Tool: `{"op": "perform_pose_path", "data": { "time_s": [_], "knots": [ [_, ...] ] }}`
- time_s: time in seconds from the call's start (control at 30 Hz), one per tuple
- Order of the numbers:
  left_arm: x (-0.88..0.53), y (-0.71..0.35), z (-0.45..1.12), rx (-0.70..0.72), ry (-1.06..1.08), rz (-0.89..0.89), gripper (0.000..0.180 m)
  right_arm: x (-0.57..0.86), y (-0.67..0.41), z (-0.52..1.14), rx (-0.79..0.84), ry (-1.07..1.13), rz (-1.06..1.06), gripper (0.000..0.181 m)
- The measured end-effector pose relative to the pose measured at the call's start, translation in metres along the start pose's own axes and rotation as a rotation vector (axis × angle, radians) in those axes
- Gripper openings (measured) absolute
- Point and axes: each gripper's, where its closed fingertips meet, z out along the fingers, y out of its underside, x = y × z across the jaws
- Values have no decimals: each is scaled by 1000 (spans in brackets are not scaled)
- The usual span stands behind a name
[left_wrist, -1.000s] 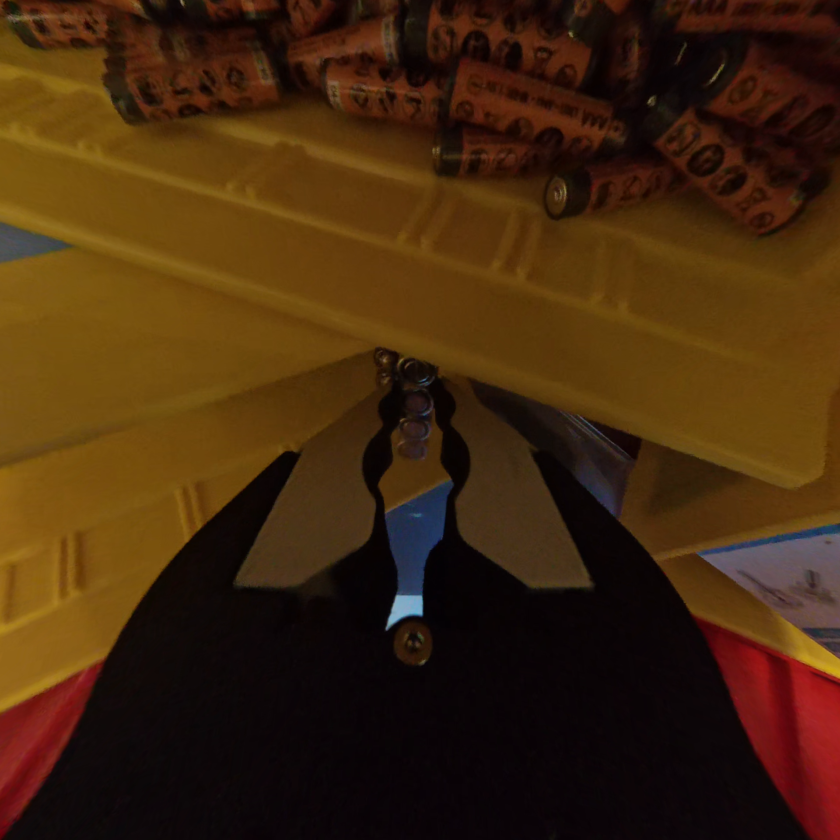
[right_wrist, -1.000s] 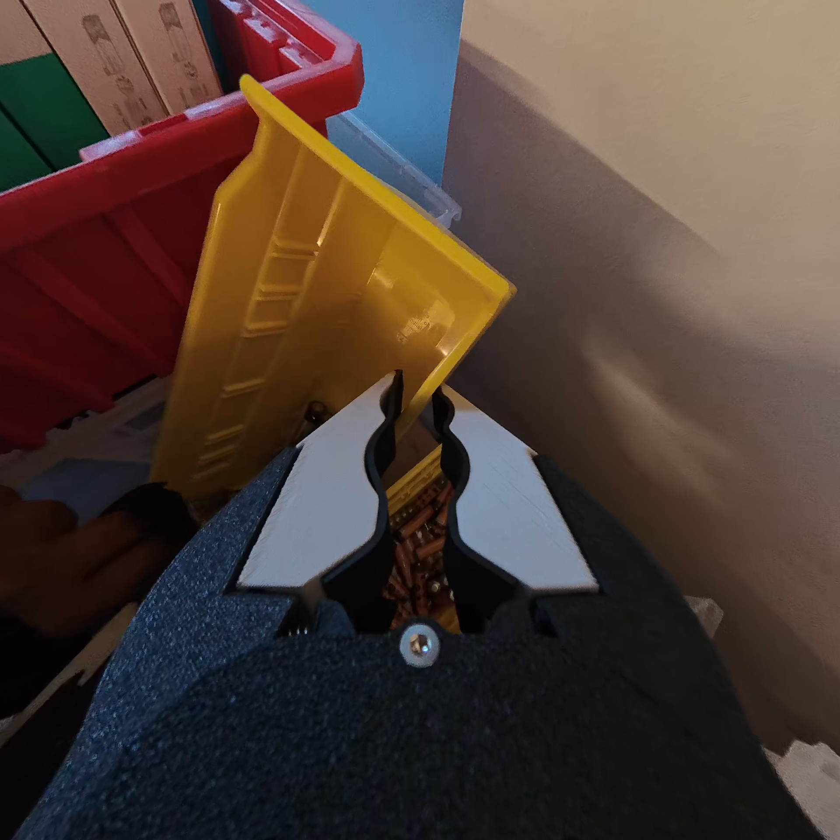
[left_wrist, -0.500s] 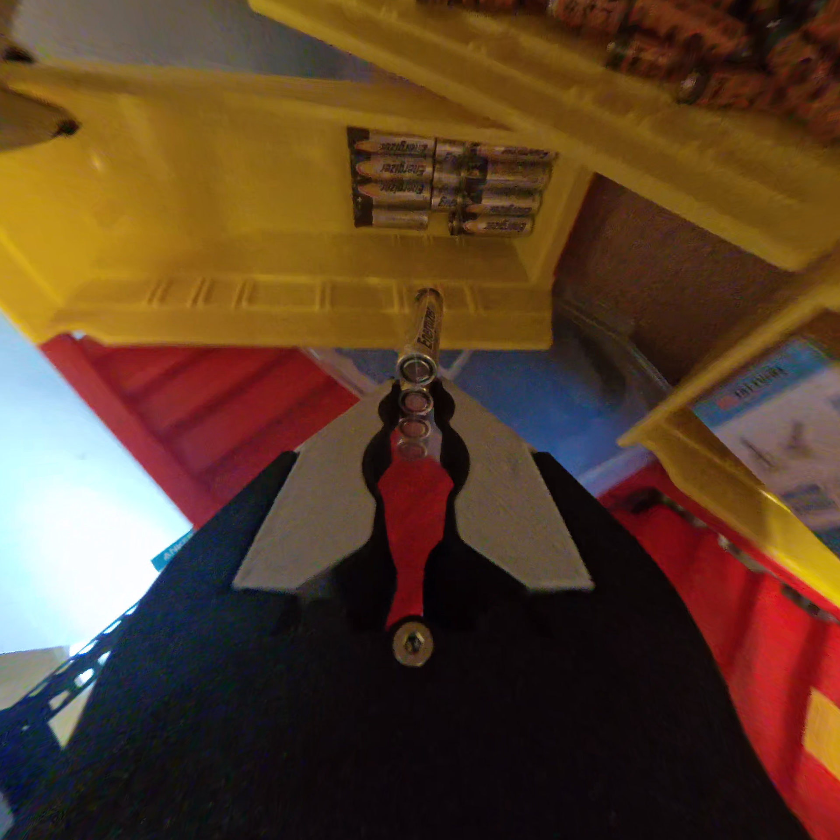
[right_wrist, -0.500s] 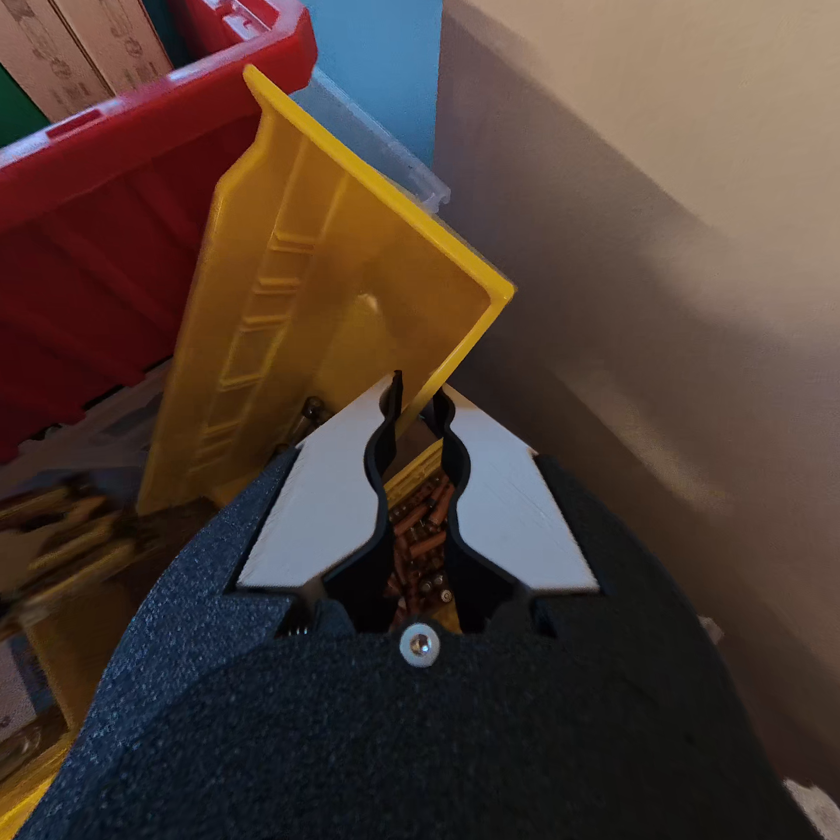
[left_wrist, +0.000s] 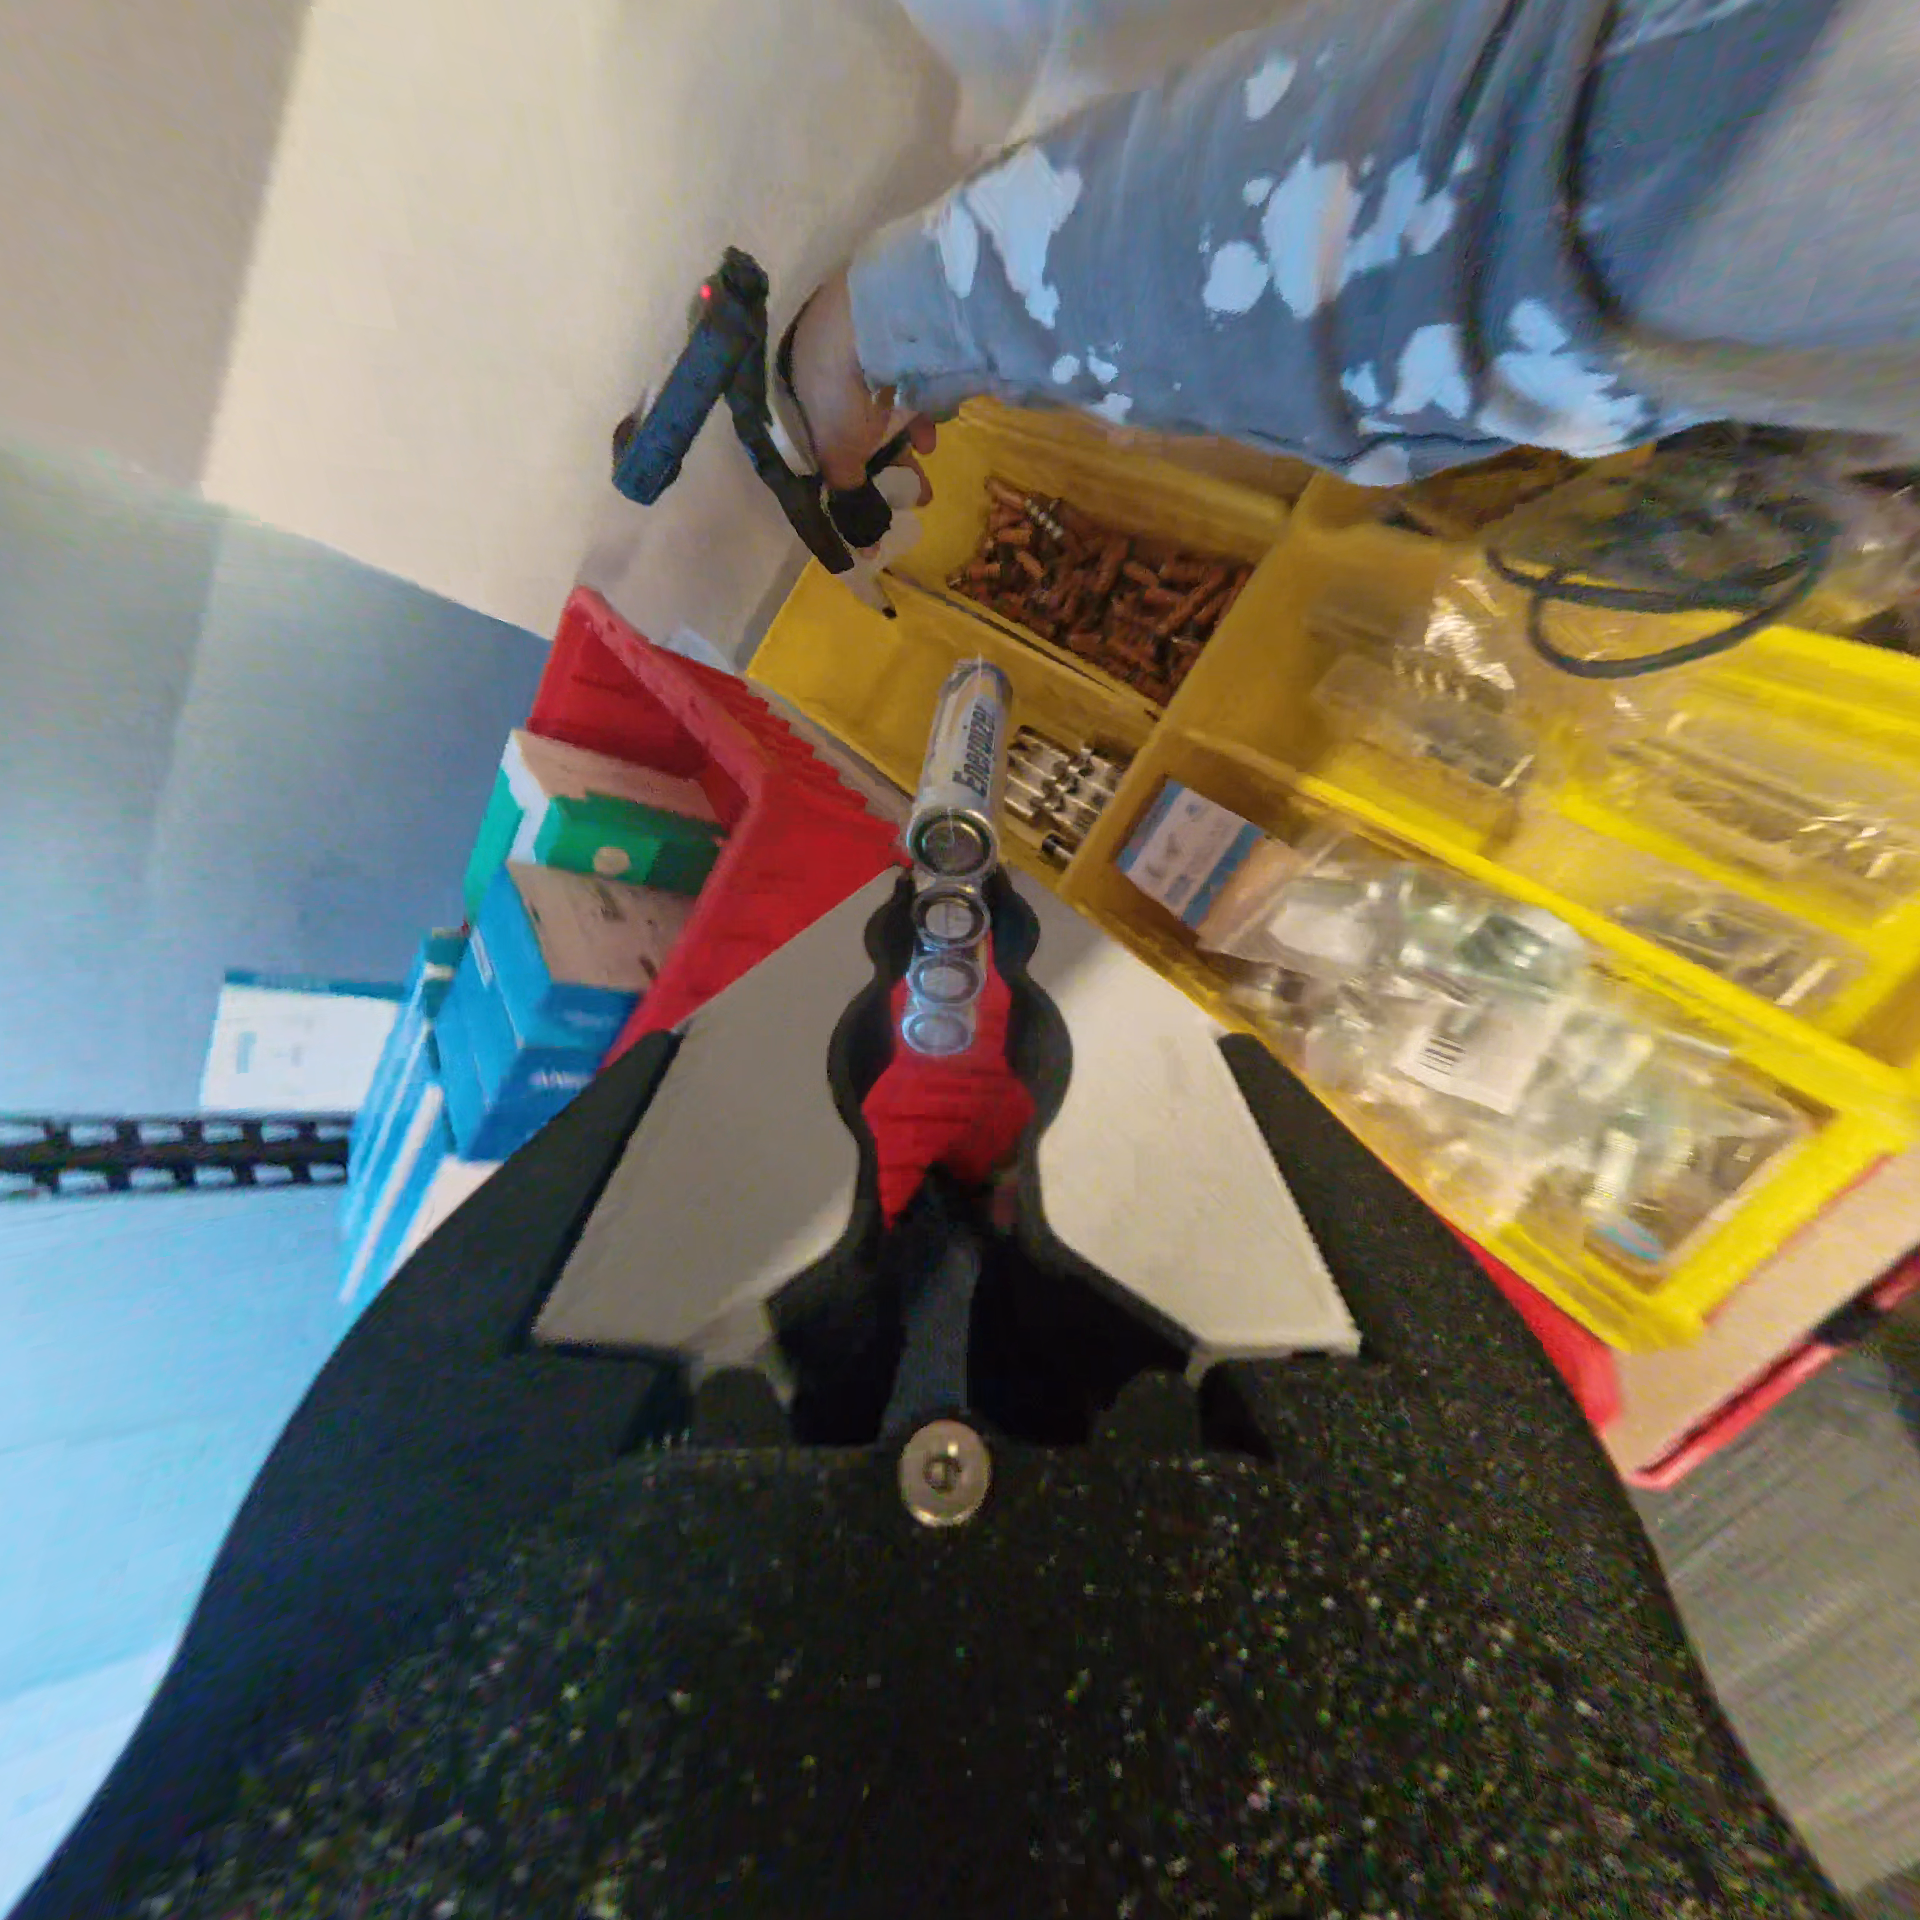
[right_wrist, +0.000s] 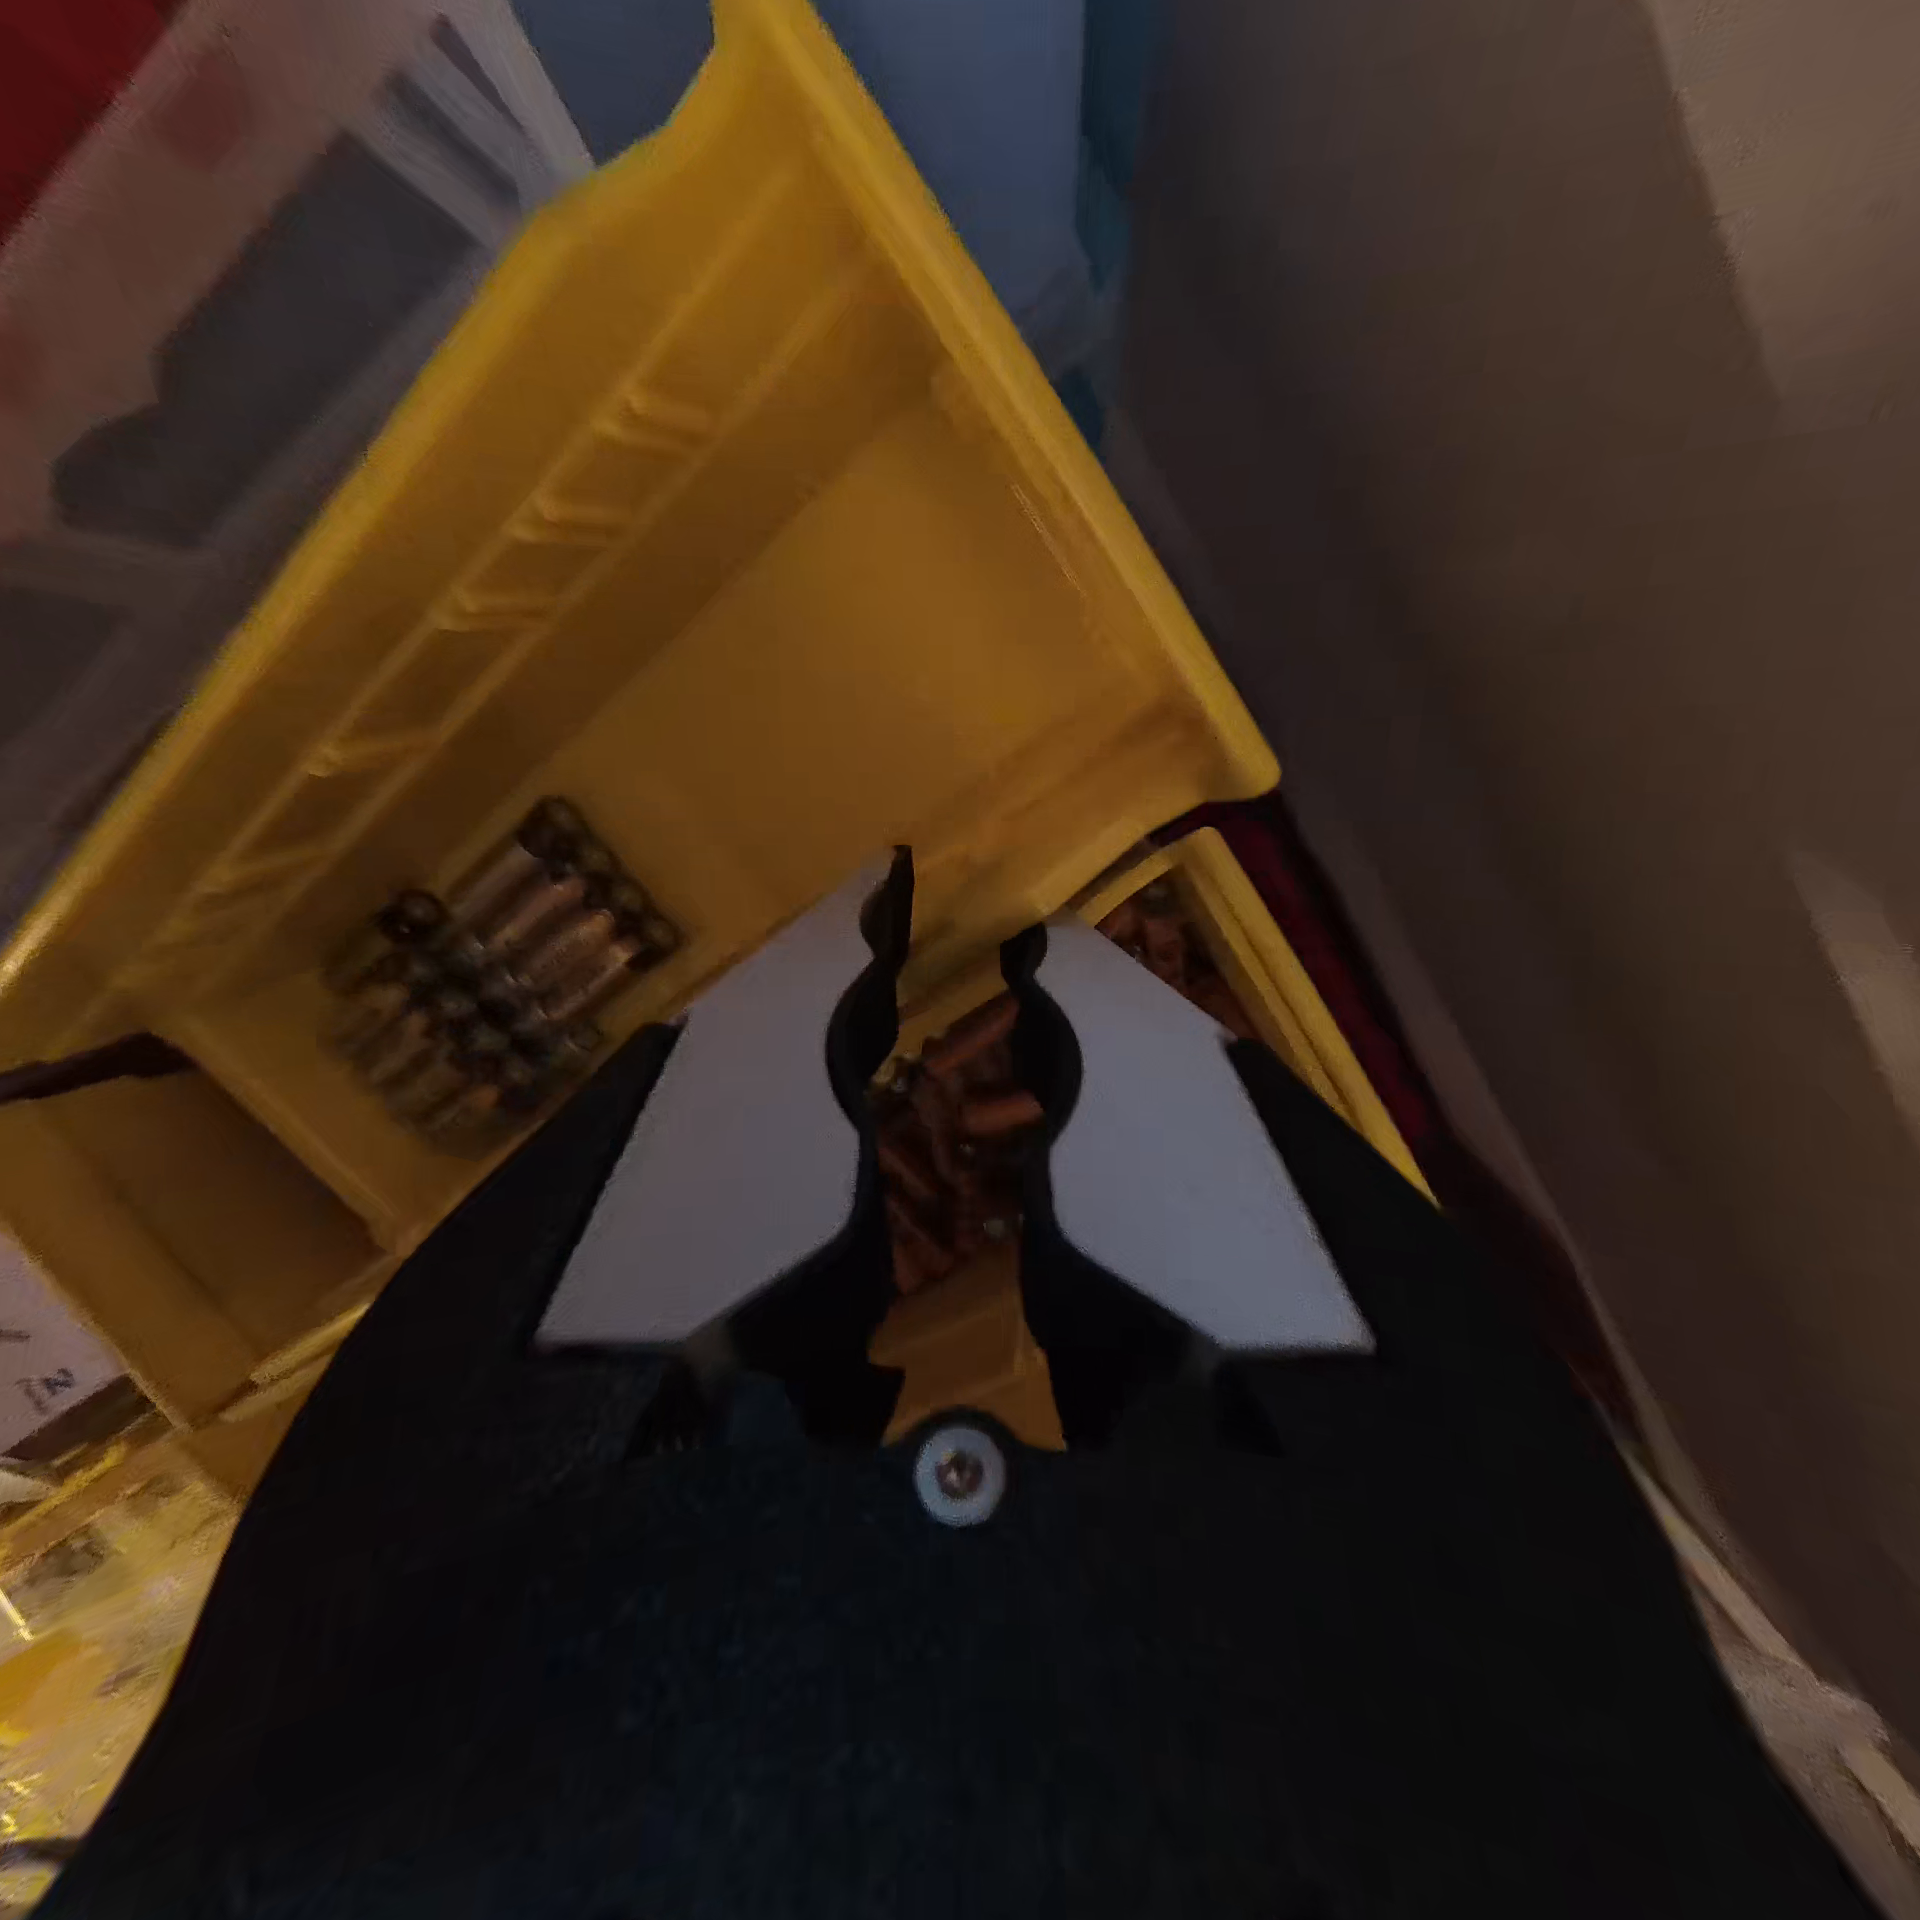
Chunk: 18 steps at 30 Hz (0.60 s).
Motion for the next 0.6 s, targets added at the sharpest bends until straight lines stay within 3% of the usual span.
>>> {"op": "perform_pose_path", "data": {
  "time_s": [0.13, 0.23, 0.33, 0.43, 0.53, 0.6],
  "knots": [
    [11, 43, -58, 94, -86, -208, 10, -2, -1, 0, 12, -6, 46, 21],
    [21, 85, -100, 165, -164, -371, 10, -14, -2, -3, 50, -67, 96, 48],
    [44, 133, -142, 223, -239, -524, 11, -24, -3, -15, 117, -105, 175, 62],
    [76, 188, -185, 227, -322, -657, 11, -12, 0, -44, 167, 39, 197, 65],
    [119, 240, -234, 222, -409, -760, 11, -15, -5, -84, 304, 127, 214, 66],
    [149, 272, -274, 242, -481, -820, 12, -42, -18, -126, 521, 157, 156, 66]
  ]
}}
